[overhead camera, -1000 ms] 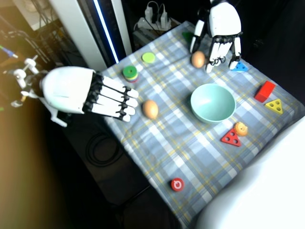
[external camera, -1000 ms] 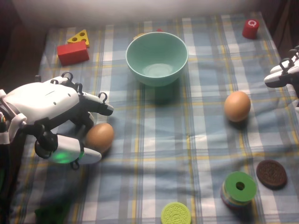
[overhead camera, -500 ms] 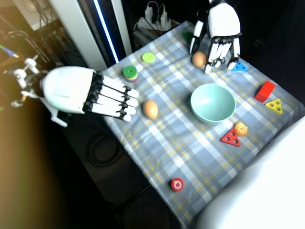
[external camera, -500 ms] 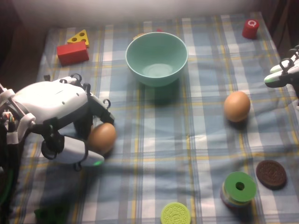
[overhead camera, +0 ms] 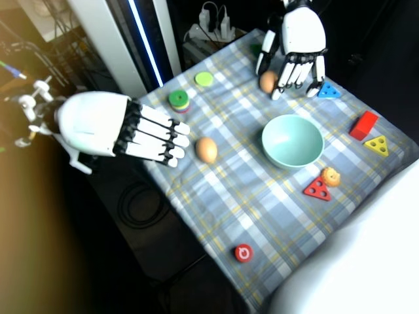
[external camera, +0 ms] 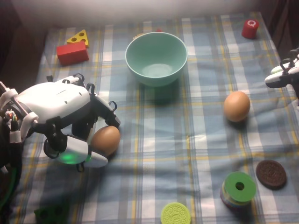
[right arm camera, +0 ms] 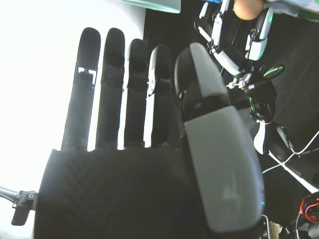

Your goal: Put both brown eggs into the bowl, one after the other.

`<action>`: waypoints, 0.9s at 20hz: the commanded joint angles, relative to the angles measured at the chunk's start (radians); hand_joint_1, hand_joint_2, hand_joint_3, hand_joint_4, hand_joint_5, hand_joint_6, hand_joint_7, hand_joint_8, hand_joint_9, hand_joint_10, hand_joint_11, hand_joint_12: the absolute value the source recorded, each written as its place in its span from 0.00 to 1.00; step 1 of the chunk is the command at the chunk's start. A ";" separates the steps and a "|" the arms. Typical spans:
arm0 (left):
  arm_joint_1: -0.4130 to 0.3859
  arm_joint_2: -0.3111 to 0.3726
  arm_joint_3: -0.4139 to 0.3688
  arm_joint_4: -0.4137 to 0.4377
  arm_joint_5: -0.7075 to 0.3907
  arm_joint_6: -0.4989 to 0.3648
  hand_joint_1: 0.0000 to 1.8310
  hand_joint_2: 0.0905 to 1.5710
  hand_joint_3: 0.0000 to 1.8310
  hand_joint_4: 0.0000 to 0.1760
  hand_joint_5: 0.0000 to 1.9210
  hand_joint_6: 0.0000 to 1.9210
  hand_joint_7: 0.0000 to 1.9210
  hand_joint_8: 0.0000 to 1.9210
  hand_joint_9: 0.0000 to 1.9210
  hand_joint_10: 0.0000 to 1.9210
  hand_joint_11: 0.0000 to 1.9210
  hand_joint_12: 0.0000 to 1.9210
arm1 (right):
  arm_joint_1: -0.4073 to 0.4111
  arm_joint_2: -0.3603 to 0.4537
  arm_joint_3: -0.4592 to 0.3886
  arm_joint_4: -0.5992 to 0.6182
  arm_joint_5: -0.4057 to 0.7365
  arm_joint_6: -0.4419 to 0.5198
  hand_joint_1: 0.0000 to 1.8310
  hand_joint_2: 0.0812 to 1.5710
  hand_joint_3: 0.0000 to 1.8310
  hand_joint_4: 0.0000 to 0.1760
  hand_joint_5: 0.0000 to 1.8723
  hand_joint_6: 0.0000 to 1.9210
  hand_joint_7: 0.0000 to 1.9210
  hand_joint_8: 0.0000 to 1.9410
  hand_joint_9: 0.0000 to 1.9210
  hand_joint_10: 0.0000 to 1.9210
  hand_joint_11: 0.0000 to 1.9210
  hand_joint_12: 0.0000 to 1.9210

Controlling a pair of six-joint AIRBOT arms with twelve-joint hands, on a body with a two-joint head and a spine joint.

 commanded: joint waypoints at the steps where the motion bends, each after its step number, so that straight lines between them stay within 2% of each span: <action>1: -0.019 0.003 0.004 0.016 -0.123 -0.023 0.57 0.66 0.00 1.00 0.55 0.43 0.57 0.52 0.48 0.51 0.00 0.57 | 0.002 0.006 0.002 0.031 0.117 0.007 0.54 0.78 0.00 0.00 0.41 0.00 0.41 0.00 0.42 0.00 0.26 0.44; 2: -0.024 0.009 0.003 0.023 -0.143 -0.046 0.58 0.65 0.00 1.00 0.57 0.40 0.59 0.49 0.50 0.47 0.01 0.56 | 0.000 0.006 0.002 0.032 0.117 0.007 0.54 0.78 0.00 0.00 0.41 0.00 0.41 0.00 0.42 0.00 0.26 0.44; 3: -0.035 0.014 0.001 0.034 -0.169 -0.069 0.57 0.66 0.00 1.00 0.56 0.43 0.60 0.40 0.51 0.40 0.00 0.56 | -0.002 0.006 0.002 0.034 0.117 0.007 0.55 0.77 0.00 0.00 0.41 0.00 0.41 0.00 0.42 0.00 0.26 0.44; 5: -0.076 0.014 0.005 0.048 -0.219 -0.074 0.57 0.66 0.00 1.00 0.56 0.43 0.63 0.31 0.52 0.35 0.03 0.43 | -0.002 0.006 0.002 0.036 0.117 0.007 0.56 0.78 0.00 0.00 0.41 0.00 0.41 0.00 0.41 0.00 0.25 0.43; 6: -0.102 0.004 0.017 0.051 -0.237 -0.074 0.59 0.66 0.00 0.38 0.56 0.42 0.56 0.41 0.44 0.39 0.05 0.38 | -0.002 0.006 0.003 0.036 0.117 0.007 0.56 0.77 0.00 0.00 0.41 0.00 0.41 0.00 0.42 0.00 0.26 0.44; 7: -0.128 -0.009 0.032 0.052 -0.241 -0.074 0.59 0.66 0.00 0.38 0.56 0.42 0.56 0.41 0.44 0.39 0.05 0.38 | -0.002 0.006 0.003 0.036 0.117 0.007 0.56 0.77 0.00 0.00 0.41 0.00 0.41 0.00 0.42 0.00 0.26 0.44; 8: -0.160 -0.028 0.054 0.052 -0.235 -0.074 0.59 0.67 0.00 0.48 0.55 0.44 0.60 0.29 0.47 0.35 0.05 0.39 | -0.002 0.005 0.003 0.036 0.117 0.007 0.55 0.78 0.00 0.00 0.41 0.00 0.41 0.00 0.41 0.00 0.25 0.44; 9: -0.202 -0.056 0.086 0.044 -0.216 -0.075 0.58 0.67 0.00 0.61 0.53 0.47 0.63 0.23 0.48 0.29 0.03 0.38 | -0.002 0.005 0.004 0.036 0.117 0.007 0.55 0.78 0.00 0.00 0.41 0.00 0.41 0.00 0.41 0.00 0.25 0.44; 10: -0.235 -0.079 0.117 0.039 -0.191 -0.075 0.59 0.66 0.00 0.46 0.56 0.42 0.67 0.19 0.51 0.20 0.03 0.39 | -0.002 0.004 0.005 0.036 0.117 0.007 0.54 0.78 0.00 0.00 0.41 0.00 0.41 0.00 0.42 0.00 0.26 0.44; 11: -0.267 -0.104 0.148 0.034 -0.164 -0.075 0.60 0.64 0.00 0.43 0.60 0.37 0.71 0.14 0.56 0.14 0.04 0.39 | -0.002 0.003 0.006 0.036 0.117 0.007 0.54 0.77 0.00 0.00 0.41 0.00 0.41 0.00 0.41 0.00 0.25 0.44; 12: -0.299 -0.131 0.181 0.033 -0.133 -0.075 0.68 0.63 0.00 0.00 0.60 0.34 0.65 0.29 0.57 0.08 0.05 0.42 | -0.002 0.000 0.008 0.036 0.117 0.007 0.54 0.77 0.00 0.00 0.42 0.00 0.41 0.00 0.42 0.00 0.26 0.44; 13: -0.321 -0.157 0.210 0.027 -0.104 -0.072 0.70 0.64 0.00 0.00 0.54 0.38 0.66 0.32 0.55 0.05 0.04 0.43 | -0.001 -0.003 0.011 0.036 0.117 0.007 0.53 0.78 0.00 0.00 0.41 0.00 0.41 0.00 0.42 0.00 0.26 0.45; 14: -0.339 -0.185 0.243 0.012 -0.078 -0.062 0.75 0.61 0.00 0.00 0.49 0.14 0.67 0.27 0.55 0.03 0.03 0.43 | -0.001 -0.006 0.013 0.036 0.117 0.007 0.54 0.78 0.00 0.00 0.42 0.00 0.41 0.00 0.42 0.00 0.25 0.46; 15: -0.354 -0.211 0.276 0.000 -0.053 -0.057 0.76 0.60 0.00 0.00 0.50 0.04 0.68 0.24 0.57 0.02 0.05 0.42 | 0.000 -0.008 0.014 0.036 0.117 0.007 0.55 0.77 0.00 0.00 0.42 0.00 0.41 0.00 0.42 0.00 0.25 0.46; 16: -0.366 -0.235 0.302 -0.013 -0.031 -0.047 0.76 0.59 0.00 0.00 0.52 0.01 0.69 0.21 0.59 0.02 0.07 0.42 | 0.000 -0.009 0.014 0.035 0.117 0.007 0.55 0.77 0.00 0.00 0.42 0.00 0.42 0.00 0.42 0.00 0.26 0.45; 17: -0.378 -0.257 0.327 -0.038 -0.009 -0.026 0.72 0.63 0.00 0.00 0.60 0.14 0.63 0.41 0.64 0.03 0.05 0.46 | 0.001 -0.010 0.015 0.034 0.117 0.007 0.56 0.77 0.00 0.00 0.42 0.00 0.41 0.00 0.42 0.00 0.26 0.45; 18: -0.385 -0.273 0.345 -0.065 0.006 0.001 0.67 0.64 0.00 0.00 0.60 0.31 0.58 0.56 0.66 0.04 0.05 0.47 | 0.002 -0.012 0.016 0.033 0.117 0.007 0.56 0.77 0.00 0.00 0.42 0.00 0.41 0.00 0.42 0.00 0.26 0.45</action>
